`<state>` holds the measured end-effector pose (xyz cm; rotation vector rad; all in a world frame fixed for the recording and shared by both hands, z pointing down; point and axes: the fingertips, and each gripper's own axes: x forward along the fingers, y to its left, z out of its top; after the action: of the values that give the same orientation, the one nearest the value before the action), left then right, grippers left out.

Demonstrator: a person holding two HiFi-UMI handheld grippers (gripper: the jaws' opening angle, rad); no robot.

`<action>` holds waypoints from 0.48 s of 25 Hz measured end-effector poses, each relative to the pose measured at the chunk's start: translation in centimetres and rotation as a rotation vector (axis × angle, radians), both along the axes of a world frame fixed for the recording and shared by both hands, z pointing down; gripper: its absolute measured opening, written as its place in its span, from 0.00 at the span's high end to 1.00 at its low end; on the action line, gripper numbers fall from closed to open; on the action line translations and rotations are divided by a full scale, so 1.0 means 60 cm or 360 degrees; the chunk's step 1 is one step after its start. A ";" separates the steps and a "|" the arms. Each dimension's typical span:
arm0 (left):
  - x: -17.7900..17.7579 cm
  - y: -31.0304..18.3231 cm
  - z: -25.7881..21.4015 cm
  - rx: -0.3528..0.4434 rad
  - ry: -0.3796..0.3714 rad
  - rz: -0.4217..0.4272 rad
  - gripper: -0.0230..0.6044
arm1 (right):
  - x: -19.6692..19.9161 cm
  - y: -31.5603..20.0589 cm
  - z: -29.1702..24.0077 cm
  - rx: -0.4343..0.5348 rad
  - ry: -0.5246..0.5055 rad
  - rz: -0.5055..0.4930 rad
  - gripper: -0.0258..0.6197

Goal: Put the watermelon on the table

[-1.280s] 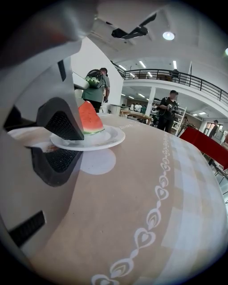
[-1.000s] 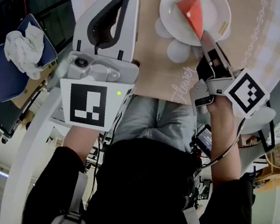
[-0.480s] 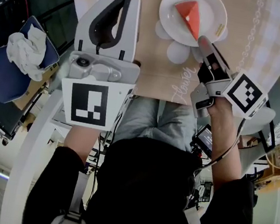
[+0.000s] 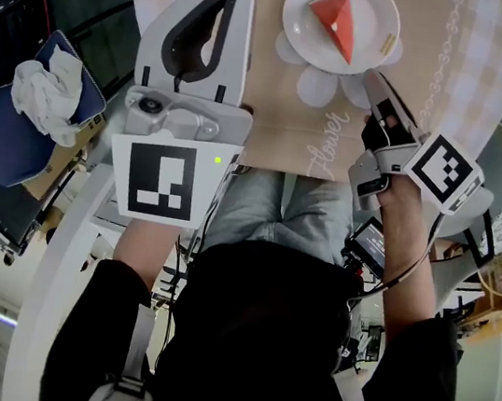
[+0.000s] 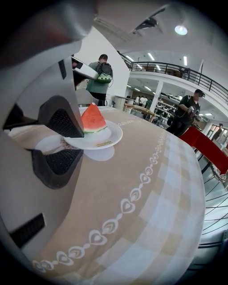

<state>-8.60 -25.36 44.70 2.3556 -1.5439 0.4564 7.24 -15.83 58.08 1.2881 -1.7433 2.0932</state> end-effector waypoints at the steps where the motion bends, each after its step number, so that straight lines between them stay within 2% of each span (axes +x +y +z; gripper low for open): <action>1: 0.000 0.001 -0.005 0.0006 0.0003 0.0003 0.94 | 0.001 0.000 -0.006 0.0013 0.0014 -0.0001 0.83; 5: 0.002 0.006 -0.029 0.0039 0.0005 0.0024 0.94 | 0.003 -0.012 -0.038 0.0127 0.0111 -0.0047 0.90; 12: 0.005 0.028 -0.078 0.0088 0.0057 0.0047 0.94 | -0.008 -0.042 -0.113 0.0413 0.0270 -0.0129 0.94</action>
<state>-8.30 -23.65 40.02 2.4173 -1.5262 0.3806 6.76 -18.36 51.29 1.3853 -2.0019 1.7035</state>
